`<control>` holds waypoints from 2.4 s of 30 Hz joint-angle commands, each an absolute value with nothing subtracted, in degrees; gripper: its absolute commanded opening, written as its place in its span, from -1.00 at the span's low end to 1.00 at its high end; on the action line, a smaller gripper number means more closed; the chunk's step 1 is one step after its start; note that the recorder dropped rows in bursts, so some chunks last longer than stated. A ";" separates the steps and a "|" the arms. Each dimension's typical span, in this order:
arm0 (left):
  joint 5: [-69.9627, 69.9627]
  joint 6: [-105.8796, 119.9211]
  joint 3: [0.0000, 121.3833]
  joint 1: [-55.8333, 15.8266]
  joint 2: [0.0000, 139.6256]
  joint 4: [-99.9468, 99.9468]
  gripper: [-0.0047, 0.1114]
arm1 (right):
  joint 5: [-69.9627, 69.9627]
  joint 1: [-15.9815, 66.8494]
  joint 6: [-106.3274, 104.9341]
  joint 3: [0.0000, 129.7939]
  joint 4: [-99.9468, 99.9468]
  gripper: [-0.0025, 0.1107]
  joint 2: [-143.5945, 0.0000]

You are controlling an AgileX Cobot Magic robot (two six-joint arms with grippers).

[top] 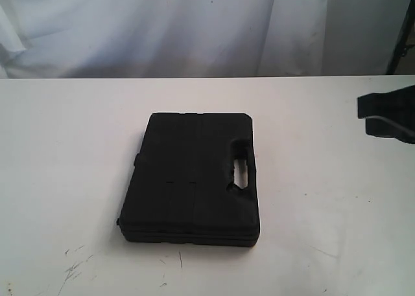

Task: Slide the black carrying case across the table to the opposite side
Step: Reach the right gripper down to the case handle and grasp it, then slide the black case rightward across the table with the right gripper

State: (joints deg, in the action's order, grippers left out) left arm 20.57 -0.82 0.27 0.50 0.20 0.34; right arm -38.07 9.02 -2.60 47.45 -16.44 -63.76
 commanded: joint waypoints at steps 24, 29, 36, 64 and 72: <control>19.74 -1.32 0.00 0.64 0.00 0.54 -0.92 | -57.24 27.99 25.63 82.62 0.93 -0.96 -104.71; 19.74 -1.32 0.00 0.64 0.00 0.54 -0.92 | -57.13 28.02 28.64 84.96 1.70 -0.89 -110.04; 19.74 -1.32 0.00 0.64 0.00 0.54 -0.92 | -52.91 28.02 28.64 85.07 2.67 -0.43 -114.44; 19.74 -1.32 0.00 0.64 0.00 0.54 -0.92 | -46.29 25.99 28.96 85.07 -0.62 -0.28 -123.83; 19.74 -1.32 0.00 0.64 0.00 0.54 -0.92 | -49.30 25.51 28.41 85.07 2.47 -0.96 -123.82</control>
State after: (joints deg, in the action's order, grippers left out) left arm 20.57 -0.82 0.27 0.50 0.20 0.34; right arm -46.37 26.24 29.35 84.95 -0.48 -124.06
